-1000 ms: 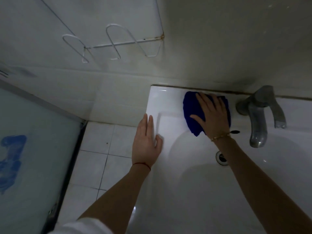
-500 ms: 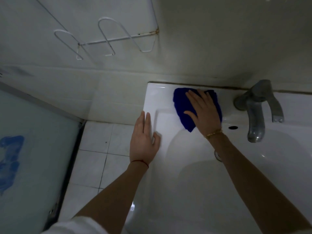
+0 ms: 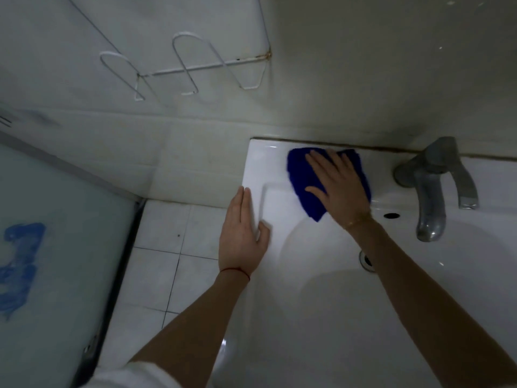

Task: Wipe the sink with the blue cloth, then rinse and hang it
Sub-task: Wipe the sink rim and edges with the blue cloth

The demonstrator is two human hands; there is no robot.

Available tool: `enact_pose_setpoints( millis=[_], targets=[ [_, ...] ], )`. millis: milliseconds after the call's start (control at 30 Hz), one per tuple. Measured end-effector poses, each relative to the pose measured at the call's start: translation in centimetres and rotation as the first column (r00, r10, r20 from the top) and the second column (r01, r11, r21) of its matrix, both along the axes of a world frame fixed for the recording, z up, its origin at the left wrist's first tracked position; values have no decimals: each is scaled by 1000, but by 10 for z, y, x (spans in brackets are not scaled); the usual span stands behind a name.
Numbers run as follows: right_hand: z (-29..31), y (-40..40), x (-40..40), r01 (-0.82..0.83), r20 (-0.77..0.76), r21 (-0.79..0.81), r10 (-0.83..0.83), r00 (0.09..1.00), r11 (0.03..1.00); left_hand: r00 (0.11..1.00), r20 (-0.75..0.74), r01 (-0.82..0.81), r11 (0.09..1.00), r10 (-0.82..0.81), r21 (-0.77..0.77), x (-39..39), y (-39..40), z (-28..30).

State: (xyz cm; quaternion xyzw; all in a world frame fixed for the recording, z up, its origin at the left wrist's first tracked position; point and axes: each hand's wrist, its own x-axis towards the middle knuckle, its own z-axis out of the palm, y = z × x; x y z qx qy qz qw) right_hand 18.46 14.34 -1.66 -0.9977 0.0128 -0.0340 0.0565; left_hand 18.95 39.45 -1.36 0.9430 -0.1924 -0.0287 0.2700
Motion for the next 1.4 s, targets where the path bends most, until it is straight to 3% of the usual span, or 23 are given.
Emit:
enact_pose_setpoints(
  millis=[167, 333, 467, 600, 700, 867, 967, 1033, 1133, 1233, 1300, 1400],
  targets=[
    [0, 2, -7, 189, 9, 12, -189, 982, 982, 1000, -7, 3, 1000, -3, 1, -1, 0, 1],
    [5, 59, 38, 7, -47, 16, -6, 999, 1000, 1000, -1, 0, 1000, 0, -10, -1, 0, 1],
    [4, 34, 25, -61, -40, 43, 63, 997, 997, 1000, -5, 2, 1000, -2, -8, -1, 0, 2],
    [-2, -13, -17, 147, 12, 30, -147, 989, 989, 1000, -18, 9, 1000, -9, 3, -1, 0, 4],
    [0, 0, -14, 270, 20, 57, -272, 962, 961, 1000, -6, 10, 1000, -10, 14, -1, -1, 4],
    [6, 58, 35, 19, -46, 65, -16, 999, 998, 1000, -3, 2, 1000, -2, 6, -2, -2, 3],
    [5, 50, 34, -43, -67, 78, 49, 997, 996, 1000, -10, 1, 1000, -1, -9, -2, -1, 3],
    [5, 26, 14, 1, -42, 53, 2, 999, 999, 1000, -16, 4, 1000, -4, -6, -2, -1, 3],
    [1, -13, -24, 198, -9, 75, -198, 980, 977, 1000, -18, 7, 1000, -7, 4, -1, 0, 3],
    [2, -7, -24, 330, -4, 106, -331, 943, 938, 1000, -6, 11, 1000, -11, 16, -1, -2, 2],
    [7, 16, -3, 282, -27, 81, -281, 959, 956, 1000, -10, 9, 999, -9, 32, -1, -2, 2],
    [9, 52, 29, 71, -62, 53, -68, 996, 996, 1000, -1, 5, 1000, -5, 29, -2, -2, 1]
  ],
)
